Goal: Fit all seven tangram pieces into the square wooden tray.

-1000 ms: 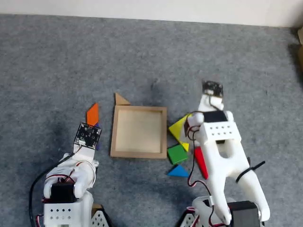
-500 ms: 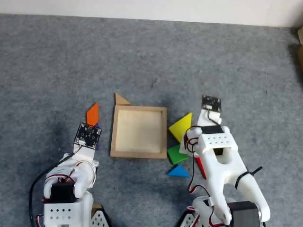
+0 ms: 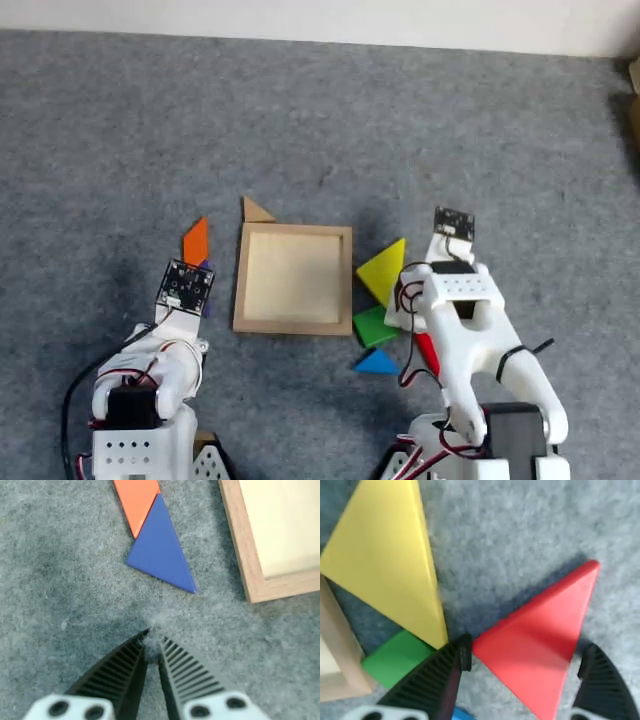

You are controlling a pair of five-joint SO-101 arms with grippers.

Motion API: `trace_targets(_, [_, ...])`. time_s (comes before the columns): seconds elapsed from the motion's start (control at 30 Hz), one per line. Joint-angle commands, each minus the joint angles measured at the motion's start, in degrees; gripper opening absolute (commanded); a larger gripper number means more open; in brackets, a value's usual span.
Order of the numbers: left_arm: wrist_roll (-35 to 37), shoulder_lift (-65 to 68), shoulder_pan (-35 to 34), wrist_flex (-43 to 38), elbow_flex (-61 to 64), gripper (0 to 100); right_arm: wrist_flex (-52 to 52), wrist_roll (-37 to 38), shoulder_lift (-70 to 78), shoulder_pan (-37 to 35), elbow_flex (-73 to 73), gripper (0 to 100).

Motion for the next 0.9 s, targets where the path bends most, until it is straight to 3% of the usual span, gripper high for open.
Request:
trace_targets(0.0, [0.3,-0.2,-0.6,0.4,1.1,0,1.8,0.3,1.0,0.8,-1.9,32.9])
trace_targets(0.23, [0.3,-0.2,-0.6,0.4,1.1,0,1.7,0.4,1.1,0.8,-1.9,32.4])
trace_targets(0.43, [0.3,-0.2,-0.6,0.4,1.1,0,1.7,0.7,0.7,0.8,-2.0,19.7])
trace_targets(0.87, [0.3,-0.2,-0.6,0.4,1.1,0,4.2,1.4,-9.3,0.8,-1.9,19.0])
